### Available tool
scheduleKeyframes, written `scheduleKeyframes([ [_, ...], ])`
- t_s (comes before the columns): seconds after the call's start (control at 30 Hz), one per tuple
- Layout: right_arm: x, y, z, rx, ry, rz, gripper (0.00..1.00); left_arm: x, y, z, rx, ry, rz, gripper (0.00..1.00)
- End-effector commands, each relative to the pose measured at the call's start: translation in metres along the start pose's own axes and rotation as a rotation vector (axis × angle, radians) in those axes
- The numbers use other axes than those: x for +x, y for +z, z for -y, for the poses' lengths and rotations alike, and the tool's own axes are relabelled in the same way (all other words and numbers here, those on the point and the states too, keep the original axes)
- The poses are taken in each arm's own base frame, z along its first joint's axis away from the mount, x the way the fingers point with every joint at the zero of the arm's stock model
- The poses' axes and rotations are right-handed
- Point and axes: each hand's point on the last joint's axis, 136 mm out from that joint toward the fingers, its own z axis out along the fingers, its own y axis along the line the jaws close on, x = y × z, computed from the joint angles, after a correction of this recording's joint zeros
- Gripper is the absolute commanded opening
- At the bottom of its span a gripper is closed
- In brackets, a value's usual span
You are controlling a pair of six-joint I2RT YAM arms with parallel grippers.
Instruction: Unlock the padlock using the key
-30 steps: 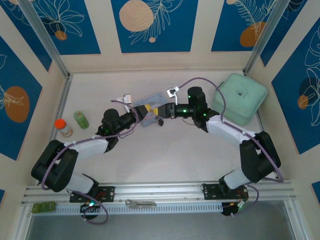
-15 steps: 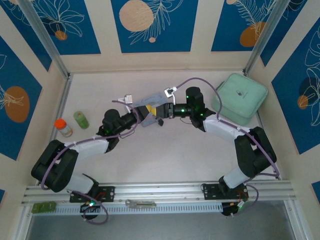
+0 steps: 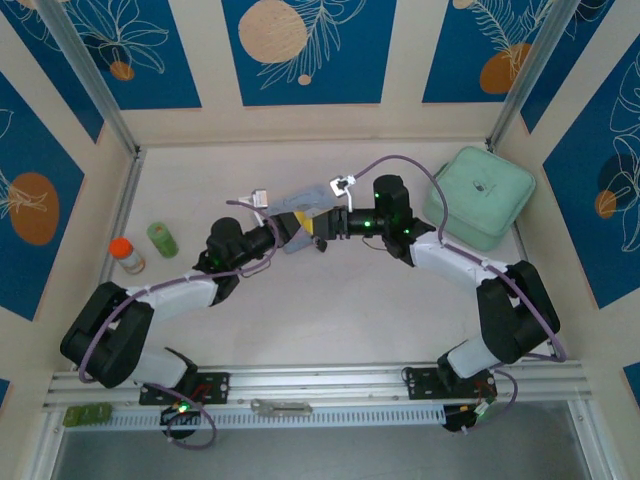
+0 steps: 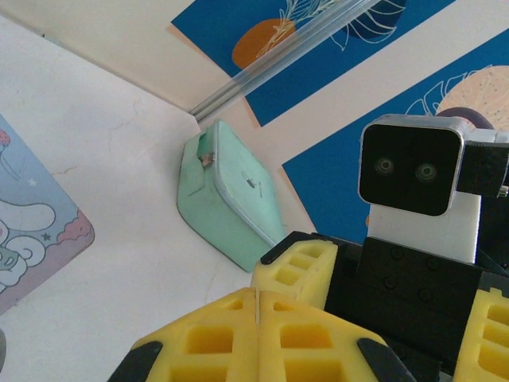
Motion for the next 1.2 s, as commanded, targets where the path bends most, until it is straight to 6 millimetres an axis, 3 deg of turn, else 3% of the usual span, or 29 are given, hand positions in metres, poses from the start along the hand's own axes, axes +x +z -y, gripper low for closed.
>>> scheduleKeyframes([
  [0.0,0.004,-0.005,0.013,0.076,-0.015,0.018,0.59,-0.008,0.001,0.042,0.121,0.045,0.007,0.0],
  [0.2,-0.004,-0.02,0.007,0.107,-0.05,0.062,0.61,-0.006,0.002,0.038,0.092,0.045,-0.001,0.0],
  [0.3,0.0,-0.018,0.01,0.104,-0.038,0.045,0.61,-0.007,0.003,0.04,0.099,0.048,0.0,0.0],
  [0.67,0.005,-0.005,0.001,-0.05,0.042,0.036,0.42,-0.01,0.008,0.05,0.127,0.046,0.019,0.0],
  [0.97,0.009,-0.005,0.004,-0.05,0.063,0.026,0.14,-0.009,0.007,0.051,0.128,0.049,0.026,0.0],
  [1.07,0.009,-0.005,0.006,-0.041,0.059,0.03,0.0,-0.009,0.006,0.052,0.133,0.039,0.027,0.0],
  [1.1,0.009,-0.006,0.007,-0.034,0.055,0.032,0.0,-0.01,0.006,0.052,0.13,0.034,0.037,0.05],
  [1.17,0.011,-0.007,0.008,-0.019,0.045,0.028,0.0,-0.014,0.001,0.047,0.106,0.03,0.067,0.49],
])
